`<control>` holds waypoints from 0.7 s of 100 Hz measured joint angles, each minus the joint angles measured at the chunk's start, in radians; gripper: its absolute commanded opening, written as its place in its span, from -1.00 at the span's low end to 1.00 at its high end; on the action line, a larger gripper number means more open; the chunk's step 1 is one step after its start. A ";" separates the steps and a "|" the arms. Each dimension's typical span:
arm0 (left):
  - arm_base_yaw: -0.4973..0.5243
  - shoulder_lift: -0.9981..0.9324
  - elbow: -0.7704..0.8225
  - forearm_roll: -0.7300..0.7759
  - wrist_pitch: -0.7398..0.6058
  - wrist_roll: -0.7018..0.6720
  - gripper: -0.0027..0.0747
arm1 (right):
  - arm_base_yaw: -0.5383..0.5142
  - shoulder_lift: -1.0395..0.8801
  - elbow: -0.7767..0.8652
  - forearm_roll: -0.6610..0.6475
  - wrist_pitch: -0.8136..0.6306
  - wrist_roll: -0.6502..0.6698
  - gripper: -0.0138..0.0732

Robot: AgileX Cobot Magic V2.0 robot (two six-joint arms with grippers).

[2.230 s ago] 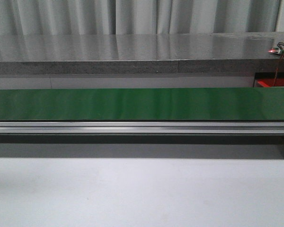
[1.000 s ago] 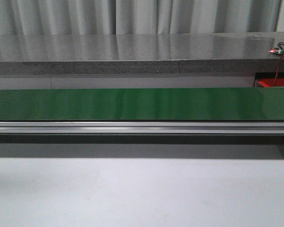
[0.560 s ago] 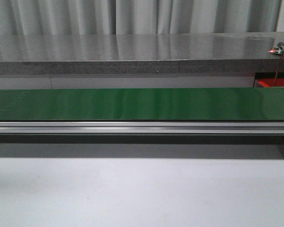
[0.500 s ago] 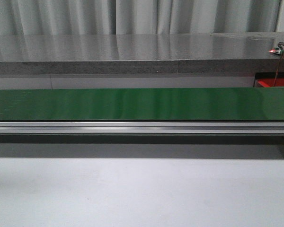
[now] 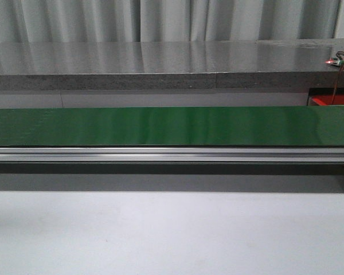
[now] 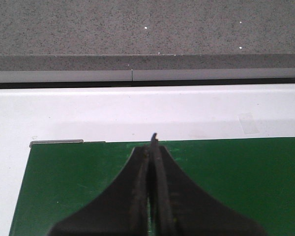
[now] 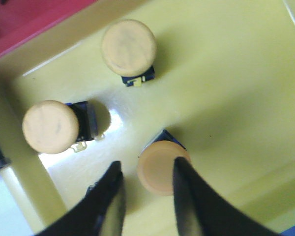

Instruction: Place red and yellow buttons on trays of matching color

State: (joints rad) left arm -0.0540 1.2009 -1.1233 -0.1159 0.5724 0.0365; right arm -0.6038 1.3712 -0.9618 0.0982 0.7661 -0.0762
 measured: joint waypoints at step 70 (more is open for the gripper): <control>0.000 0.000 0.000 -0.006 -0.022 0.000 -0.98 | 0.364 -0.611 0.110 0.006 -0.061 -0.045 -0.85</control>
State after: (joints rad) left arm -0.0540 1.2009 -1.1233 -0.1222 0.5504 0.0365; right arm -0.2401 0.7605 -0.8516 0.1039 0.7051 -0.1209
